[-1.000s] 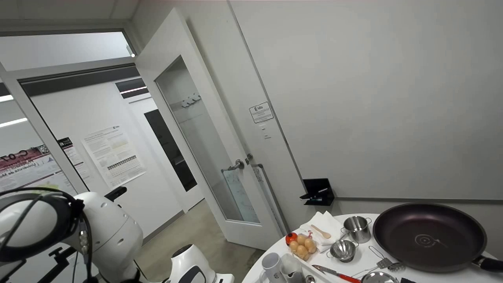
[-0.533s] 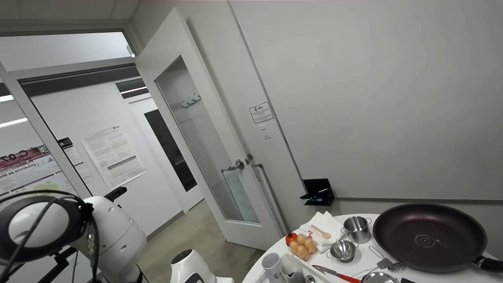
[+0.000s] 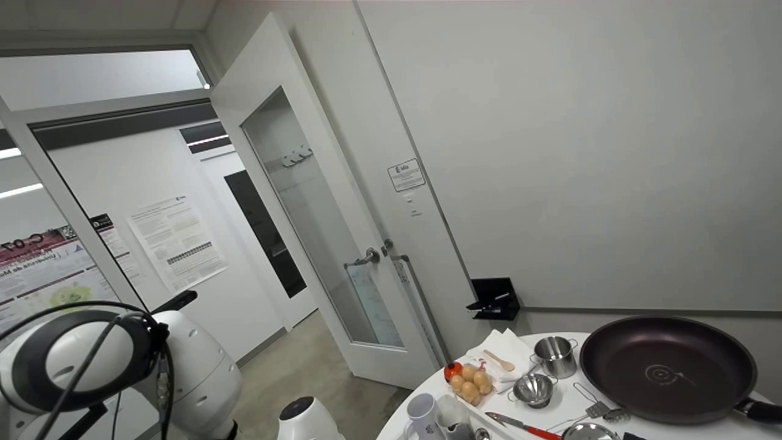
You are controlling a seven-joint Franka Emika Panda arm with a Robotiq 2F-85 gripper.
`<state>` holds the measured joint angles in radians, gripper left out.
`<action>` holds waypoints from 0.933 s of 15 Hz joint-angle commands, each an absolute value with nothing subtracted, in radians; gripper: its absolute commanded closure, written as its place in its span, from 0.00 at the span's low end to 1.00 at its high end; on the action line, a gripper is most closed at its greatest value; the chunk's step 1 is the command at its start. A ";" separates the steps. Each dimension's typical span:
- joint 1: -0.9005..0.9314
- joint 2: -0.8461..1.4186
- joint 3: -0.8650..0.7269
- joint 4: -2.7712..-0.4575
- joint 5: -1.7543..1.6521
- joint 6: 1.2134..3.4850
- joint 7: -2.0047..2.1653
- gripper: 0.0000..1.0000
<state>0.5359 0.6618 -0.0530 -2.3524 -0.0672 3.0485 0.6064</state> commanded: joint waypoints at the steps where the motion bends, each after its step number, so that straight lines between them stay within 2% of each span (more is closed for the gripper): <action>1: 0.496 0.676 -0.012 -2.341 0.007 3.079 0.525 0.57; 6: 0.431 0.660 0.063 -2.353 0.074 3.102 0.448 0.94; 14: 0.300 0.561 0.187 -2.431 0.153 3.159 0.385 0.92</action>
<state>0.3614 0.6392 0.1353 -2.3624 0.0958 3.1169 0.4289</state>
